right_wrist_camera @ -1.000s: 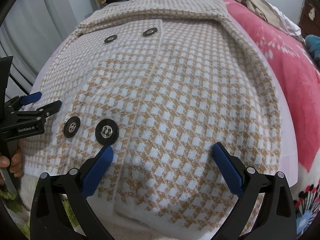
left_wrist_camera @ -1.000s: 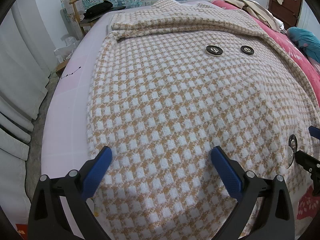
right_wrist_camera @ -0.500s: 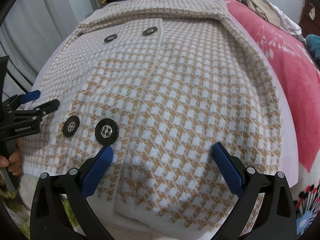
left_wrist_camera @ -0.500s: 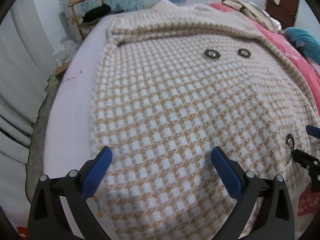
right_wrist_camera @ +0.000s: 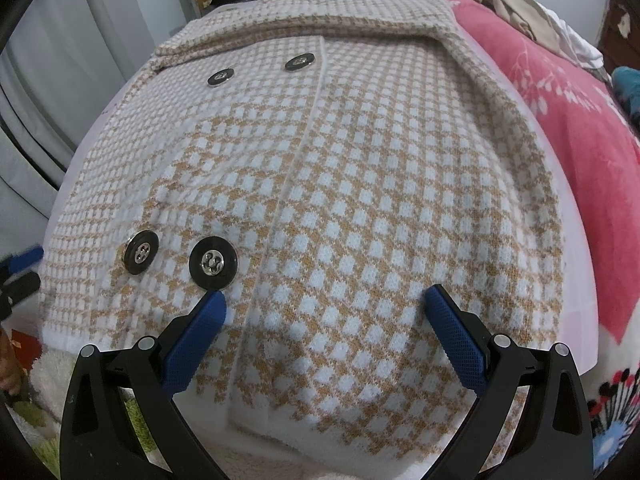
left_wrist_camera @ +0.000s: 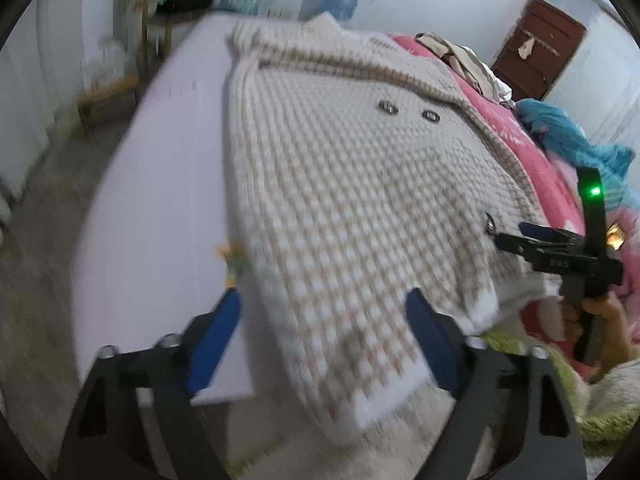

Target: Fold large clothes

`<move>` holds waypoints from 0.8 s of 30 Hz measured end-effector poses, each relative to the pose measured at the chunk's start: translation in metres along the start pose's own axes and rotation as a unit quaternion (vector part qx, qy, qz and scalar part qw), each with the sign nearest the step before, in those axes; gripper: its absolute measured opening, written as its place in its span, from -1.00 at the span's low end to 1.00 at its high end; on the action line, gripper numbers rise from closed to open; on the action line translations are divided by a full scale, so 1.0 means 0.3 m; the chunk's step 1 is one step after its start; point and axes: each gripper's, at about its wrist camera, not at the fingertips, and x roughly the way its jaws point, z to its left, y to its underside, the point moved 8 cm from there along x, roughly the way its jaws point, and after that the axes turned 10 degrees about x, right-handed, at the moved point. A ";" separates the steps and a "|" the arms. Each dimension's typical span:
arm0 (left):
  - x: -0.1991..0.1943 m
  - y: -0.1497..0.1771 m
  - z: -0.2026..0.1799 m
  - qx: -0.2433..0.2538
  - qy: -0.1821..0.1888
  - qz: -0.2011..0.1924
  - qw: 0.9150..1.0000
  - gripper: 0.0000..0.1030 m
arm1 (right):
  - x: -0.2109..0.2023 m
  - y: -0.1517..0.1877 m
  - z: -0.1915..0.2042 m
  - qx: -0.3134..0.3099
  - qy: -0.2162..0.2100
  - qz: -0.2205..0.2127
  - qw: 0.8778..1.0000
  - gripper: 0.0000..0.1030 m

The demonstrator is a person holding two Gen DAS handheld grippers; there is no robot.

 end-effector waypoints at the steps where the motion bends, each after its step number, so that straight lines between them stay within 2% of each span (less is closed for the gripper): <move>1: 0.002 0.012 0.002 -0.007 0.004 0.004 1.000 0.30 | 0.000 0.000 0.001 0.000 0.000 0.000 1.000 0.84; 7: 0.020 0.036 0.044 -0.031 0.007 0.023 0.999 0.00 | -0.003 0.002 0.002 0.001 0.000 0.000 1.000 0.84; 14: 0.049 0.050 0.068 -0.042 0.003 0.042 0.998 -0.03 | -0.010 0.004 -0.002 0.002 0.000 -0.002 1.000 0.84; 17: 0.052 0.066 0.068 -0.056 0.018 0.049 0.997 -0.03 | -0.024 0.006 -0.005 0.004 0.001 -0.005 1.000 0.84; 20: 0.042 0.079 0.060 -0.058 0.030 0.053 0.996 -0.05 | -0.064 0.016 -0.022 0.007 0.006 -0.021 1.000 0.84; 24: 0.040 0.102 0.021 -0.046 0.046 0.066 0.996 -0.16 | -0.157 0.040 -0.089 0.020 0.017 -0.049 0.998 0.84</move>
